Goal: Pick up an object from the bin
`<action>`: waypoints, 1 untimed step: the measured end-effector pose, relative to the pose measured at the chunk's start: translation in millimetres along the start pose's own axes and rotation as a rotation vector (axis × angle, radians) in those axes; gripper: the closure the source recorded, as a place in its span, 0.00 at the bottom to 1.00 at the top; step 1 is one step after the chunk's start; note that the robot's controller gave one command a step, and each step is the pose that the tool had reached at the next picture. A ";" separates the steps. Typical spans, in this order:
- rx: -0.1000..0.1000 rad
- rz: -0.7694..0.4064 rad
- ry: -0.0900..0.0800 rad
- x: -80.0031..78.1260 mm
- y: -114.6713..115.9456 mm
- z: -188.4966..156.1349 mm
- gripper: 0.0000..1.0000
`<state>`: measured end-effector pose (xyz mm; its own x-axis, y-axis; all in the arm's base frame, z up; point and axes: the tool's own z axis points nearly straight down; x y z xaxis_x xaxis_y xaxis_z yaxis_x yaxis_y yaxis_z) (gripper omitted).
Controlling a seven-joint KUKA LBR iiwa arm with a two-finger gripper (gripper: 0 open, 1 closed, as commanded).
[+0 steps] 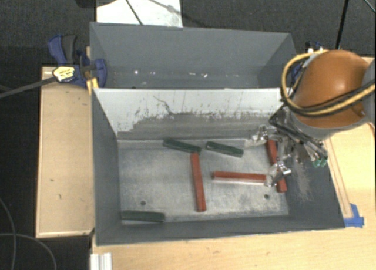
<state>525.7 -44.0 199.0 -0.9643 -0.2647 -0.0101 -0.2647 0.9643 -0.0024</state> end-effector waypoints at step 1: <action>0.000 0.077 0.004 0.9 3.6 59.8 0.00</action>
Offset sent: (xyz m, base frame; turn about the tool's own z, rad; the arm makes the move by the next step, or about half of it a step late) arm -0.0009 -0.0068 -0.1290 0.0270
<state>524.5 -40.8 139.1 -0.9819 -0.1895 -0.0067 -0.1895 0.9819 -0.0017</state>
